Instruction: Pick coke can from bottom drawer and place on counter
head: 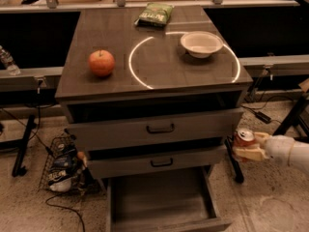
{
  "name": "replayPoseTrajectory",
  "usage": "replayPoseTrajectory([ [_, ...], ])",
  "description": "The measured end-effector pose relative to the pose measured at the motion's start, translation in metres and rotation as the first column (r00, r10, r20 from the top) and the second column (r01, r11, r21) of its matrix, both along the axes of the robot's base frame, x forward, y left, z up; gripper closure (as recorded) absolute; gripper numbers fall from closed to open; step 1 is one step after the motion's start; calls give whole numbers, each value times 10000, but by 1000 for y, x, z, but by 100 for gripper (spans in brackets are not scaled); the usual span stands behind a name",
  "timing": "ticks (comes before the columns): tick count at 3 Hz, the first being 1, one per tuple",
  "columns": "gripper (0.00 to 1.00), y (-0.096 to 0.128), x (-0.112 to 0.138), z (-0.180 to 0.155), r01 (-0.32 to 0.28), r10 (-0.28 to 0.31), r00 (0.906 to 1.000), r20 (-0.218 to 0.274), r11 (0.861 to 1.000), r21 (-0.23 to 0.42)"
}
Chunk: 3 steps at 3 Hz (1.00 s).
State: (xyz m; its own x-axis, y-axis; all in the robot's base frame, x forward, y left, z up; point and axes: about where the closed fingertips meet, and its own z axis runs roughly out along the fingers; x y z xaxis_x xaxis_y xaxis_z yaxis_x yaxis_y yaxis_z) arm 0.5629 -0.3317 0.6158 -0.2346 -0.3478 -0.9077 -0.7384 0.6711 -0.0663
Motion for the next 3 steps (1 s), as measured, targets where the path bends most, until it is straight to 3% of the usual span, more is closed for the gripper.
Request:
replayPoseTrajectory([
  [1, 100, 6, -6, 45, -47, 42, 9999, 168, 9995, 314],
  [3, 100, 28, 16, 153, -168, 157, 9987, 491, 9996, 225],
])
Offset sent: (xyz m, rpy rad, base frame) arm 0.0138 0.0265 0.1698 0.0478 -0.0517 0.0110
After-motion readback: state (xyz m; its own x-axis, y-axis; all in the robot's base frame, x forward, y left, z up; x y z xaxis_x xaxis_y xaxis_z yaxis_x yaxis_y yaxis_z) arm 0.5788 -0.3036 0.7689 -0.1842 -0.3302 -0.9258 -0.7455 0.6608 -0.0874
